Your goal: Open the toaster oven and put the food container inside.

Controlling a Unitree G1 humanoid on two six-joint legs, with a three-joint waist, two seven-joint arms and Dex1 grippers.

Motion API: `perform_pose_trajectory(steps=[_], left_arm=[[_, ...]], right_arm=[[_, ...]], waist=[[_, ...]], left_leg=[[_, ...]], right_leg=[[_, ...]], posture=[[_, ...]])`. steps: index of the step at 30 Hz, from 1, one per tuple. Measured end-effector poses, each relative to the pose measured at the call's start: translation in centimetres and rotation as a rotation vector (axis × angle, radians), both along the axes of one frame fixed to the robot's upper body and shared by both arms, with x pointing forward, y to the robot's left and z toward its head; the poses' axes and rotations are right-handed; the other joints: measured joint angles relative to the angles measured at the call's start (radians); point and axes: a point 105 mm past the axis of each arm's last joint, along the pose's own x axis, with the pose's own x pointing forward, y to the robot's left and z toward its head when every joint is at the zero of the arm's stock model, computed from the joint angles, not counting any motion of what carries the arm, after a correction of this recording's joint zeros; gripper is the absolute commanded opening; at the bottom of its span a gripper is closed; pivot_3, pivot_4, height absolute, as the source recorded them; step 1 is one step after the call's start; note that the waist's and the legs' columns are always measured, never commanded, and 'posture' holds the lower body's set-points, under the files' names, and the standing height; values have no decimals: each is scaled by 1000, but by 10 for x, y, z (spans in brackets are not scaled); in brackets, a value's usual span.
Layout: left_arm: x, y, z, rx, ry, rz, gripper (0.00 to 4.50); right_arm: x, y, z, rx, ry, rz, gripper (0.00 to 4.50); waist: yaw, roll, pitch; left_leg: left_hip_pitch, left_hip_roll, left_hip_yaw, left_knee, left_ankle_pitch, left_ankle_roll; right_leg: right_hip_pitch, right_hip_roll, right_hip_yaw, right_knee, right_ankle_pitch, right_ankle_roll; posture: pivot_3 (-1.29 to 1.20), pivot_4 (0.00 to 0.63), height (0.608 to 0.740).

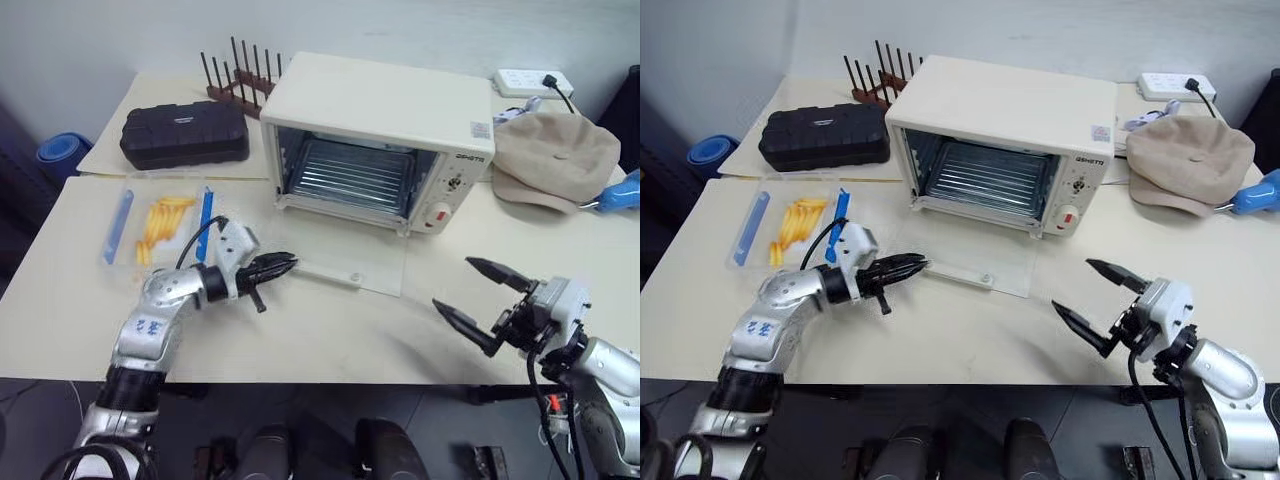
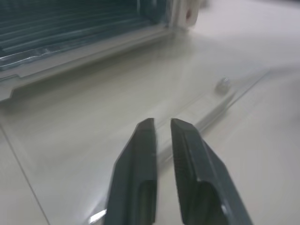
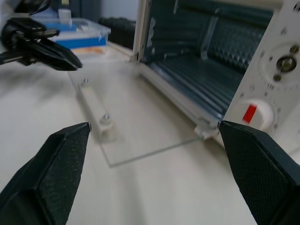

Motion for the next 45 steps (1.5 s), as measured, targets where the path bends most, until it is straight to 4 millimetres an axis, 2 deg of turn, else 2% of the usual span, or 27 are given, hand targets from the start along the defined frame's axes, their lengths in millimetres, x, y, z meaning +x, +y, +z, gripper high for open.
perform_pose_trajectory(steps=[2,4,9,10,12,15,19,24,26,30,36,45], left_arm=[[-14,23,8,-19,-9,69,2142],[-35,57,4,-30,20,189,2755],[-91,126,-30,-86,170,528,4354],[-101,139,-35,-104,184,605,4492],[-116,160,-40,-123,190,737,4492],[-124,175,-39,-143,170,857,4492],[-118,175,-41,-235,237,919,4492],[-79,165,-9,-382,297,874,4492],[-67,167,-7,-411,366,922,4492],[-46,171,-18,-488,544,1023,4492],[-5,157,9,-603,564,1029,4492],[14,158,0,-634,711,1130,4492]], right_arm=[[2,4,4,10,-21,21,4500],[2,11,2,23,-21,63,4500],[4,26,0,45,-25,160,4500],[4,28,2,43,-34,174,4500],[4,34,2,38,-44,207,4500],[5,43,0,52,-41,243,4500],[6,47,0,57,-48,264,4500],[12,52,12,50,-119,288,4500],[12,56,12,45,-124,318,4500],[13,67,9,59,-126,366,4500],[16,77,13,69,-154,381,4500],[15,78,6,75,-127,340,4500]], waist=[[2,0,0],[-2,1,0],[4,0,0],[9,0,0],[18,-1,-1],[26,-1,-1],[25,-1,-1],[21,-1,-1],[14,-1,-1],[-1,-1,-1],[5,-3,-2],[4,-3,-2]], left_leg=[[0,1,-1,0,0,-1],[1,2,0,-1,-1,-2],[0,2,-1,0,-2,-1],[0,2,-1,0,-2,0],[0,2,-3,0,-3,-1],[0,2,-3,0,-3,-1],[0,3,-3,0,-4,-2],[1,3,-4,0,-3,-3],[1,3,-4,0,-3,-3],[1,3,-4,0,-3,-3],[1,-1,-5,1,-2,-4],[1,-5,-9,1,-1,-4]], right_leg=[[0,0,1,-1,0,0],[1,0,2,-2,0,-1],[2,-1,7,-5,-1,-1],[3,-1,7,-8,-1,-2],[4,-2,7,-9,-1,-2],[3,-2,8,-10,-1,-3],[2,-2,9,-9,-1,-3],[2,-1,8,-4,-1,-4],[1,-1,8,-1,-1,-4],[0,1,8,1,-1,-4],[0,2,6,4,-1,-4],[-1,3,1,4,-1,-3]], posture=[[0,150,740],[0,150,740],[0,150,740],[0,150,740],[0,150,740],[0,150,740],[0,150,740],[0,150,740],[0,150,740],[0,150,740],[0,150,740],[0,150,740]])
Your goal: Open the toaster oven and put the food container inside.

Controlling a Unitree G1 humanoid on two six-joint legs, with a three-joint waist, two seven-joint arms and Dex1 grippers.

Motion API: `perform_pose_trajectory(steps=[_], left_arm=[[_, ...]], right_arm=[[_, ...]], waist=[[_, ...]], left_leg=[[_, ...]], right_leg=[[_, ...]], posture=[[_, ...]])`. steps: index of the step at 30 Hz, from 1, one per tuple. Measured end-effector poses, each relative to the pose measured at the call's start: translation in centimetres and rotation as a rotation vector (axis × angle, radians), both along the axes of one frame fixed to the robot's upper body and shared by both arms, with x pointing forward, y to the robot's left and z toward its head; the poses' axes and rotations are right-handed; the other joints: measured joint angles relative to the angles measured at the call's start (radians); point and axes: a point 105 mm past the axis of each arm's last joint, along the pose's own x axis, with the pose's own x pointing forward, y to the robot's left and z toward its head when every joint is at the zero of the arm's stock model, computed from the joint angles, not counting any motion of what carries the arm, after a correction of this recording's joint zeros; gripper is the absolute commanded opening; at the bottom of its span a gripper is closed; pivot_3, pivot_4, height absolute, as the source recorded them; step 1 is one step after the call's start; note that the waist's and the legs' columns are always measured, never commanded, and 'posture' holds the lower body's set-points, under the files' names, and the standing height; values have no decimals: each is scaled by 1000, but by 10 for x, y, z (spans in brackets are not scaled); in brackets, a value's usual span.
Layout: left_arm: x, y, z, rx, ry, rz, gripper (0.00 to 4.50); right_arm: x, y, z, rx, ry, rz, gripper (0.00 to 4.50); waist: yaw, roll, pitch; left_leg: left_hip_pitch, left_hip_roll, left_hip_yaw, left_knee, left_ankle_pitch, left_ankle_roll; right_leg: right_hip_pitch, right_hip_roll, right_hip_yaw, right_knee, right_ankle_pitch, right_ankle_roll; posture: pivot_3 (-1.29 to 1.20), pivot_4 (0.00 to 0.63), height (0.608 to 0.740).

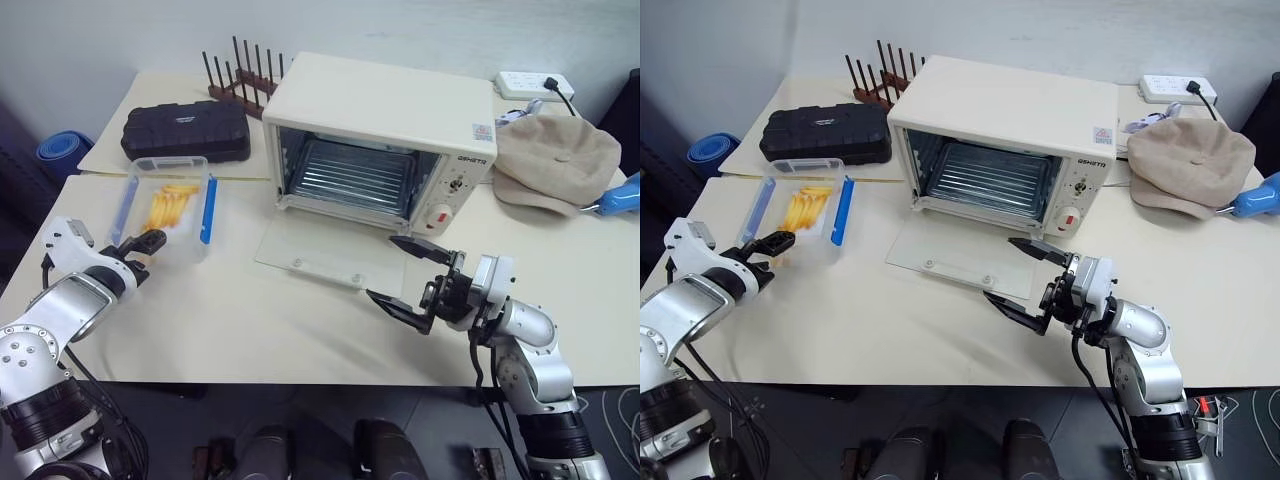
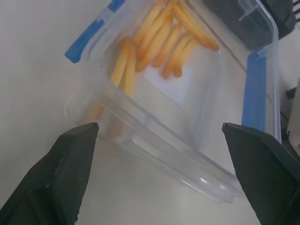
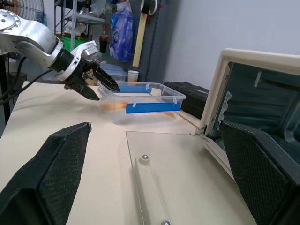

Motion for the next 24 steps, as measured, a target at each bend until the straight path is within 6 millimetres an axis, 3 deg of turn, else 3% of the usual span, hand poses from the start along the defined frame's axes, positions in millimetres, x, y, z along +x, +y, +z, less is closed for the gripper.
perform_pose_trajectory(steps=[3,14,18,24], left_arm=[[9,3,-1,-41,36,36,3899],[25,12,11,-86,47,66,569],[26,20,6,-66,81,86,203],[23,41,31,104,79,30,146]], right_arm=[[1,1,2,1,-8,-11,4500],[2,0,3,-3,-19,-32,4500],[3,-1,2,-3,-16,-39,4500],[4,-3,-1,-6,-11,-53,4500]], waist=[[1,0,0],[0,0,0],[-1,0,0],[-2,-2,0]], left_leg=[[0,-1,0,0,0,0],[0,-1,0,0,0,0],[0,-1,0,0,1,-1],[0,-3,0,-1,1,-1]], right_leg=[[0,0,-1,0,0,0],[0,0,-2,0,0,0],[0,1,-2,0,0,0],[0,2,-2,0,0,0]], posture=[[0,150,740],[0,150,740],[0,150,740],[0,150,740]])
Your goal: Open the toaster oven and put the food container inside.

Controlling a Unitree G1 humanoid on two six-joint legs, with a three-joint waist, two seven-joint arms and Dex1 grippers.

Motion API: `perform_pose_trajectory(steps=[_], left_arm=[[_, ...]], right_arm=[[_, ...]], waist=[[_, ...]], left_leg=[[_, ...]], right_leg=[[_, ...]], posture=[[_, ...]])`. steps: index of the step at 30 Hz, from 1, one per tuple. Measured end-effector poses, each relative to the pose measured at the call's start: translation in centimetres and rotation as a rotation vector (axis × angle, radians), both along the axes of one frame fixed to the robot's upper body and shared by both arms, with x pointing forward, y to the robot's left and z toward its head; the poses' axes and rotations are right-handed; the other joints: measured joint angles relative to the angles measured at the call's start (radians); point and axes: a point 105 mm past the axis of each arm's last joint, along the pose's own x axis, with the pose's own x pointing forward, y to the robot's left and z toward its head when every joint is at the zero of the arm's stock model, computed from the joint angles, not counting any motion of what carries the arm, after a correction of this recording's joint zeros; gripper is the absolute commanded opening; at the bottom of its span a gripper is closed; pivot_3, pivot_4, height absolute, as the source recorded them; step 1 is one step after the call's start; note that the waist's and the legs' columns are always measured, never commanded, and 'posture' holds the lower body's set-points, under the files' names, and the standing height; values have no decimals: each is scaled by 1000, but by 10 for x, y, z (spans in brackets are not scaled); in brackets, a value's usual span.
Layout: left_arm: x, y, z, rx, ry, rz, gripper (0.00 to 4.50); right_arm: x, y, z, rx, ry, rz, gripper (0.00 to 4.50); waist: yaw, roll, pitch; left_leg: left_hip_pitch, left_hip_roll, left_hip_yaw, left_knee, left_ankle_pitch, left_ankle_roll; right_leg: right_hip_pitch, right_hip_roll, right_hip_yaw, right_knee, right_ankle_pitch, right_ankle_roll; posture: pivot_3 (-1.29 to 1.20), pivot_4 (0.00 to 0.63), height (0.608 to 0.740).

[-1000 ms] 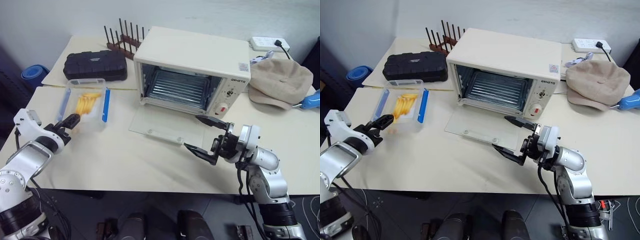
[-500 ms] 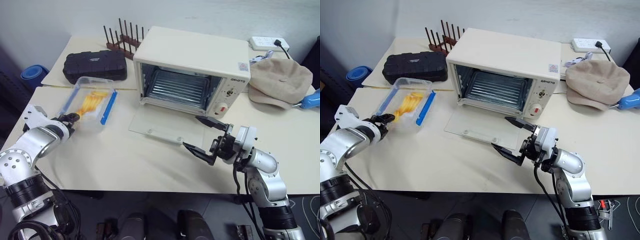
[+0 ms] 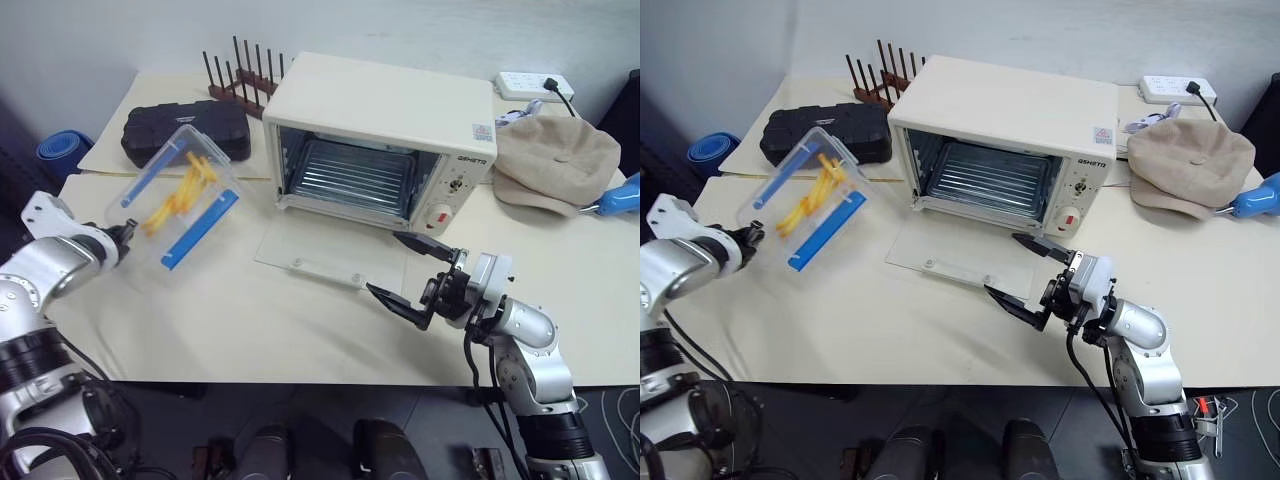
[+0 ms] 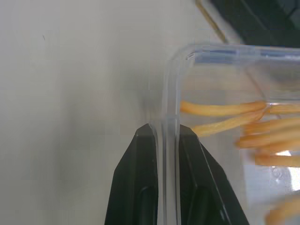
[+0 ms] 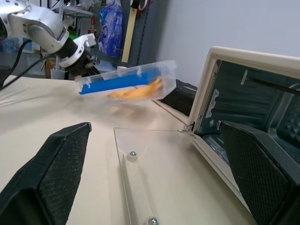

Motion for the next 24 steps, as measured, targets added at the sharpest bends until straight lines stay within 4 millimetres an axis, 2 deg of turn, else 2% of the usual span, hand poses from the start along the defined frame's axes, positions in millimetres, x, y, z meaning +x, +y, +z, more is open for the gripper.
perform_pose_trajectory(steps=[3,6,8,12,16,20,24], left_arm=[[-2,-4,19,134,8,-147,146],[-4,-13,28,254,51,-284,146],[0,-34,29,295,69,-408,146],[14,-94,36,313,41,-659,146],[31,-146,41,297,11,-803,146],[47,-191,44,307,-18,-905,146],[60,-218,41,331,-33,-957,146]], right_arm=[[0,-3,-3,-2,11,-10,4500],[-1,-12,-6,-18,26,-39,4500],[-2,-22,-11,-38,45,-75,4500],[-6,-46,-20,-61,86,-173,4500],[-18,-64,-29,-59,130,-265,4500],[-30,-66,-32,-59,154,-306,4500],[-33,-64,-27,-35,145,-340,4500]], waist=[[0,0,0],[3,0,0],[10,0,0],[21,0,0],[27,-1,0],[21,-1,1],[9,-1,1]], left_leg=[[0,0,0,-1,0,0],[0,0,-1,-1,0,0],[-1,0,-2,-1,0,1],[-1,-1,-1,-1,0,1],[-2,-2,0,0,0,1],[-1,-2,4,0,1,0],[-1,-1,4,-1,1,-1]], right_leg=[[0,0,0,0,0,0],[0,-1,0,0,0,0],[0,-2,0,0,0,0],[0,-2,0,-1,0,0],[0,0,0,-1,0,0],[0,1,1,-2,0,1],[-1,2,2,-1,-1,1]], posture=[[0,150,740],[0,150,740],[0,150,740],[0,150,740],[0,150,740],[0,150,740],[0,150,740]])
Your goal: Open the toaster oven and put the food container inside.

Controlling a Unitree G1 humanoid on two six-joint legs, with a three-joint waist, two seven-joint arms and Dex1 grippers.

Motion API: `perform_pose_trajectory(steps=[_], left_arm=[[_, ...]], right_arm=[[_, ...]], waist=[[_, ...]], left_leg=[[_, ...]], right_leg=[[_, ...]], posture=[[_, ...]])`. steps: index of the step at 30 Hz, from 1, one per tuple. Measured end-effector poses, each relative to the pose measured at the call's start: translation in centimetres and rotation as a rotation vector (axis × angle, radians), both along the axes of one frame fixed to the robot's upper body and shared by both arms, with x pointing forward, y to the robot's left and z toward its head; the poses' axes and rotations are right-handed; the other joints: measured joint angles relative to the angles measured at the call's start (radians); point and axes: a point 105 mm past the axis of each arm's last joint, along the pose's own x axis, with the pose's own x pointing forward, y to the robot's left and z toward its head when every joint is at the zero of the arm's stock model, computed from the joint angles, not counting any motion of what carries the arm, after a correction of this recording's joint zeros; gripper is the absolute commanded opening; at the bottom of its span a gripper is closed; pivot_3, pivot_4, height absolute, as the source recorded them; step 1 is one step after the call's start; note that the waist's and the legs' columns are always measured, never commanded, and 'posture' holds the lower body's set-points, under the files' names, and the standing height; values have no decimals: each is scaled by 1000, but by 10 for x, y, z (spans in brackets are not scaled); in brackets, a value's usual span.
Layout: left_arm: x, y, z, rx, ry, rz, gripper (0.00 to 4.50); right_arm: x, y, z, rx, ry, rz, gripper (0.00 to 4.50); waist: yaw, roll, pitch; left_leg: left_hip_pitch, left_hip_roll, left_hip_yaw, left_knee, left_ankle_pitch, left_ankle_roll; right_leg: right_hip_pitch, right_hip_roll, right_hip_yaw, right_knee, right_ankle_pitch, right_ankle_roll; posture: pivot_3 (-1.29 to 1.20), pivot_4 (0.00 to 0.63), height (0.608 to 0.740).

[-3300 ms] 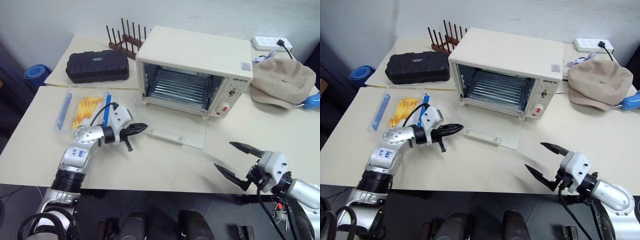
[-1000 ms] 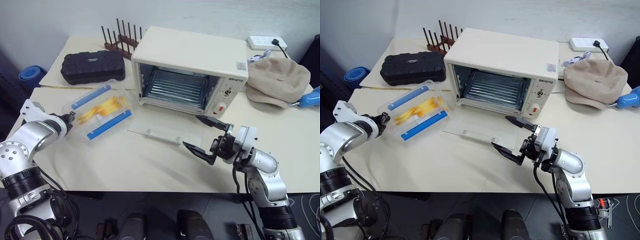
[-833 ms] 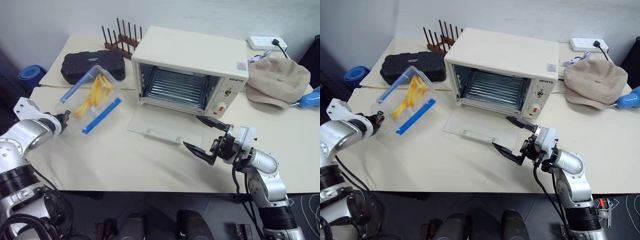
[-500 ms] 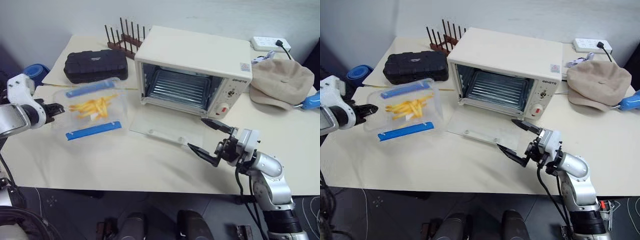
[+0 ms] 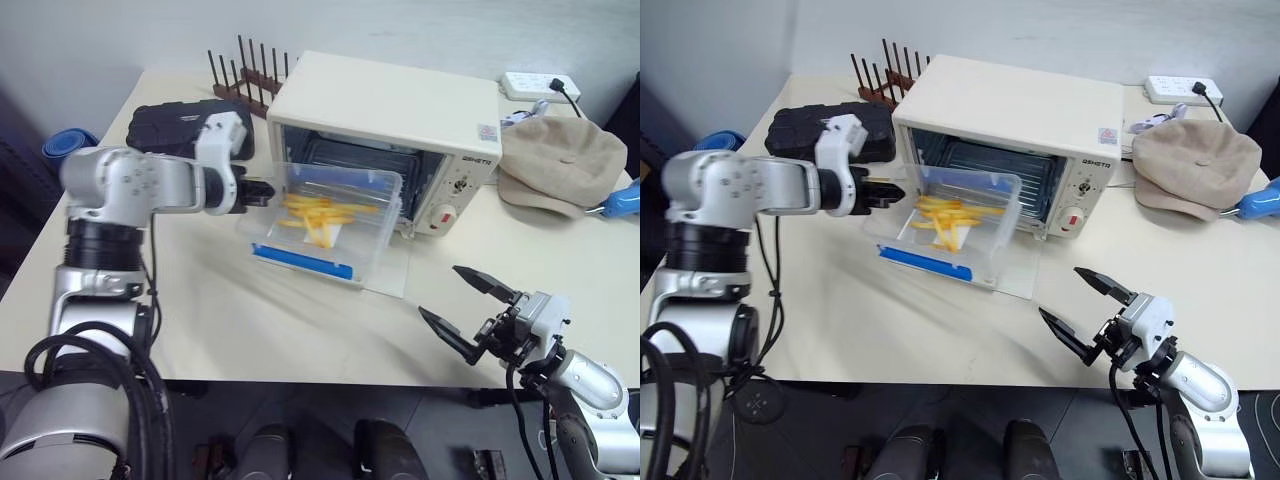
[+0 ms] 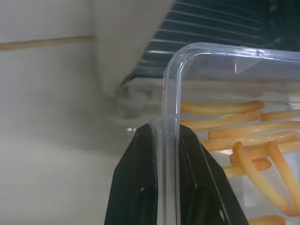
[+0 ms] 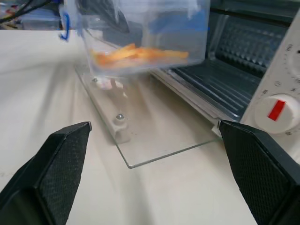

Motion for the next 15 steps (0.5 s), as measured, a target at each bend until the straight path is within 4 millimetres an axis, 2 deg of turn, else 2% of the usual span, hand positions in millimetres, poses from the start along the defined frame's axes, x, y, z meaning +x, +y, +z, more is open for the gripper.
perform_pose_trajectory(steps=[2,5,9,13,15], left_arm=[[5,-9,-3,16,-8,-19,855],[12,-14,-3,4,-26,-24,1643],[16,-18,9,-111,-65,-36,2793],[9,-12,34,-330,-102,-90,2793],[-1,1,48,-429,-136,-148,2811]], right_arm=[[-2,3,4,7,-9,-7,4500],[-5,5,7,12,-13,-20,4500],[-3,6,10,20,-11,-33,4500],[-6,15,20,26,6,15,4500],[-11,23,22,6,43,69,4327]], waist=[[-3,0,0],[-4,0,0],[-2,0,0],[-6,0,0],[-9,0,0]], left_leg=[[0,0,0,0,0,0],[0,0,0,0,0,0],[-1,0,-1,0,0,0],[-1,1,-1,0,0,0],[0,2,-1,0,0,0]], right_leg=[[0,0,0,0,0,0],[0,0,0,0,0,0],[0,-1,0,0,0,0],[-1,-1,0,0,0,0],[-1,0,0,1,0,0]], posture=[[0,150,740],[0,150,740],[0,150,740],[0,150,740],[0,150,740]])
